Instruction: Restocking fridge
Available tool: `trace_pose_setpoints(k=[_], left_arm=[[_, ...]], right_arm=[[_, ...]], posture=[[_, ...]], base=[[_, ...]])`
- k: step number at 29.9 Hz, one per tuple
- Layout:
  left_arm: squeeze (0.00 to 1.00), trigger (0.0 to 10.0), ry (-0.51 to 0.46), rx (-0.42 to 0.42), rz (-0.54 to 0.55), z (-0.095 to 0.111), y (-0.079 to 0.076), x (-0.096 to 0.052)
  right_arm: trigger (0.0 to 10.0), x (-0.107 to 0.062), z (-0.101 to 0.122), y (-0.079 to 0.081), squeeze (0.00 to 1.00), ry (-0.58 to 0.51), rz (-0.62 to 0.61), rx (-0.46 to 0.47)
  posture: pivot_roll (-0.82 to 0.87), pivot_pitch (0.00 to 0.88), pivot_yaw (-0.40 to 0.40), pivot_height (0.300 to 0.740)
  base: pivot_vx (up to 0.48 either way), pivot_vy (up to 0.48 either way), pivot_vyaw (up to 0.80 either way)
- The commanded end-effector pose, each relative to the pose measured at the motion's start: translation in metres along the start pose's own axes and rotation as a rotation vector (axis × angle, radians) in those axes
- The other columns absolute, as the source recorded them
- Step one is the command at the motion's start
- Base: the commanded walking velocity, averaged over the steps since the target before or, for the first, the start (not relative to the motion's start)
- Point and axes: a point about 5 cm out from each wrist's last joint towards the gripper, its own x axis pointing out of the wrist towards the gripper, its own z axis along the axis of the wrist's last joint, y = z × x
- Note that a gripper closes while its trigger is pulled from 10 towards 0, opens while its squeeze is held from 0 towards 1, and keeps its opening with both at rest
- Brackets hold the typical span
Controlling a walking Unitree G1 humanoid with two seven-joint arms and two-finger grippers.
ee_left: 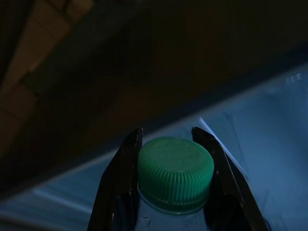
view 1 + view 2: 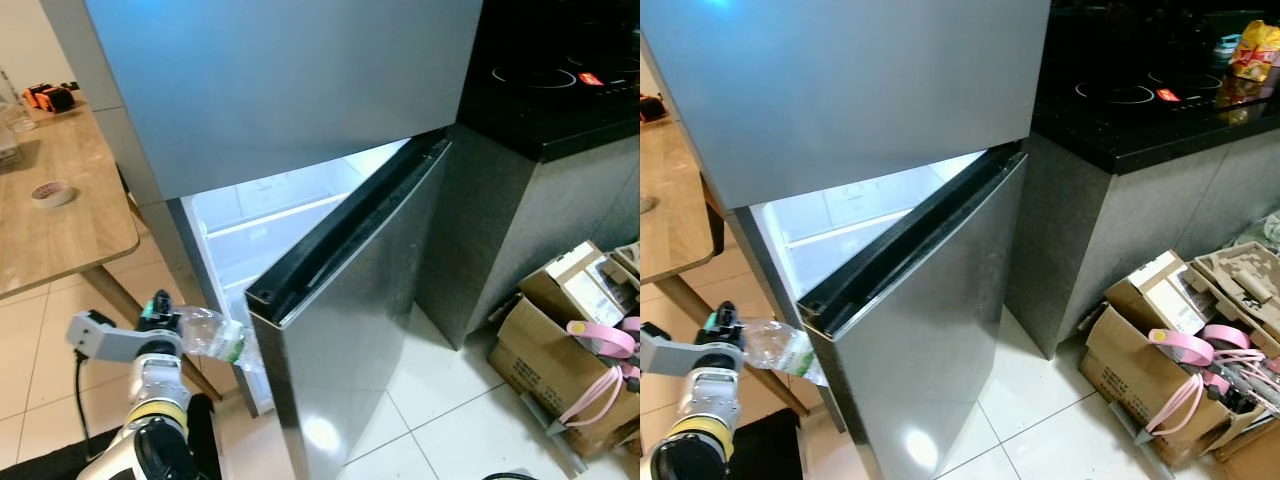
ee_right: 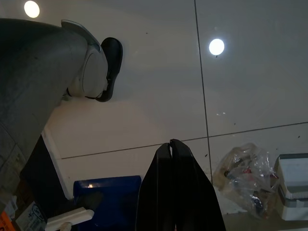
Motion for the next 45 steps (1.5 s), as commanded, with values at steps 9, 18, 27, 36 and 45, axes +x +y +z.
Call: trace_pose_setpoints(k=[9, 18, 27, 36, 45], left_arm=[[0.00, 10.0, 0.272, -0.073, -0.246, -0.077, -0.044, -0.014], [0.00, 10.0, 0.390, -0.024, -0.342, -0.099, -0.053, -0.025], [0.00, 10.0, 0.320, 0.049, -0.126, -0.063, -0.002, -0.027], [0.00, 10.0, 0.358, 0.125, 0.122, -0.053, 0.054, -0.058], [0.00, 10.0, 0.459, 0.260, 0.367, -0.057, 0.098, -0.102]], right_arm=[[10.0, 0.000, -0.002, 0.000, 0.00, 0.007, -0.005, -0.005], [10.0, 0.000, -0.004, 0.002, 0.00, 0.023, 0.005, -0.013], [10.0, 0.001, -0.011, 0.006, 0.00, 0.052, 0.026, -0.010], [10.0, 0.001, -0.015, 0.008, 0.00, 0.063, 0.043, 0.003], [10.0, 0.004, 0.015, 0.026, 0.00, -0.140, 0.216, 0.113]], posture=[[-0.14, 0.000, 0.026, 0.740], [-0.14, 0.000, 0.028, 0.740], [-0.14, 0.000, 0.029, 0.740], [-0.14, 0.000, 0.030, 0.740], [-0.13, 0.000, 0.027, 0.740]], base=[[0.000, 0.000, 0.00], [0.000, 0.000, 0.00], [0.000, 0.000, 0.00], [0.000, 0.000, 0.00], [0.000, 0.000, 0.00]])
